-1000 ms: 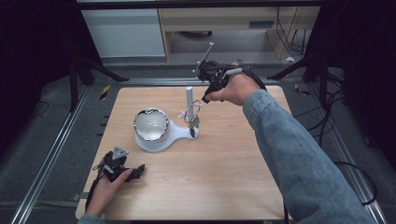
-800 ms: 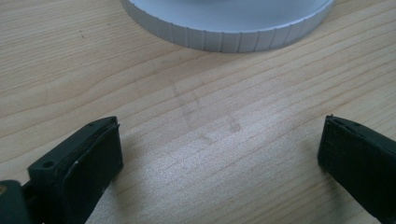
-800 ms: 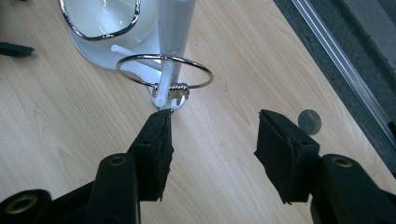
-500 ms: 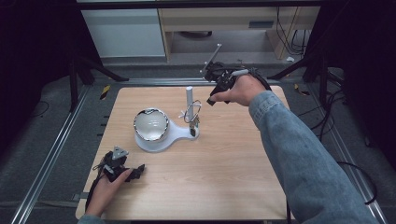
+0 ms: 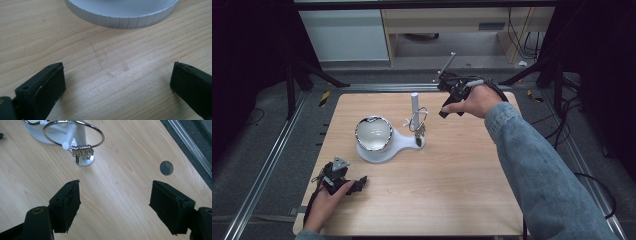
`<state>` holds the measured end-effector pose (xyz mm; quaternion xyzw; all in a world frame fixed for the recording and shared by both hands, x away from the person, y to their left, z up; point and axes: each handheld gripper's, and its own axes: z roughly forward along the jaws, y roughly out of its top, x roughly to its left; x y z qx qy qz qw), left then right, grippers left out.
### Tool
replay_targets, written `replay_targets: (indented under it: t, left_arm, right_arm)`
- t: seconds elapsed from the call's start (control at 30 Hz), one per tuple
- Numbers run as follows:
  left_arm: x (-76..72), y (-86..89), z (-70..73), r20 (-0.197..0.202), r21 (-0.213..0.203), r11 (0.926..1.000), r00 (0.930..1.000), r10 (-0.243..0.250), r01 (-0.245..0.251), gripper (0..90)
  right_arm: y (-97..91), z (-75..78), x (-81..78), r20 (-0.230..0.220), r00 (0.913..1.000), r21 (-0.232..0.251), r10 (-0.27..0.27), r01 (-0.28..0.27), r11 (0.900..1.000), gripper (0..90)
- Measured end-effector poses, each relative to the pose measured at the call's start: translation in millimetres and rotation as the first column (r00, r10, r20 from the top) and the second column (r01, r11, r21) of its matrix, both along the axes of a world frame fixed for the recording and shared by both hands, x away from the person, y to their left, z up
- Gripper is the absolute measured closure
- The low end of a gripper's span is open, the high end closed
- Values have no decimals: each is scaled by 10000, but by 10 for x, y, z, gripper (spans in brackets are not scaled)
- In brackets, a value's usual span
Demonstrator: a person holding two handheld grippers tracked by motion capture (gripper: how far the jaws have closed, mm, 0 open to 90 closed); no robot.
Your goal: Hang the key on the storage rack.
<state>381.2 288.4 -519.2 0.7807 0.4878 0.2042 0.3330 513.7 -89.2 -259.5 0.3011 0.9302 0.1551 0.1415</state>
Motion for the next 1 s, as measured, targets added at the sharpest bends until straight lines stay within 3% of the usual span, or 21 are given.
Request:
replay_targets:
  t: [0.57,1.0]
  left_arm:
    - [1,-1,0,-1,1,10000,10000,-5,5,0]
    - [2,-1,0,-1,1,10000,10000,-5,5,0]
  right_arm:
    - [-323,-185,-61,181,9974,237,-699,694,9973,151]
    - [-564,-337,-113,379,9931,735,-1110,1080,9914,105]
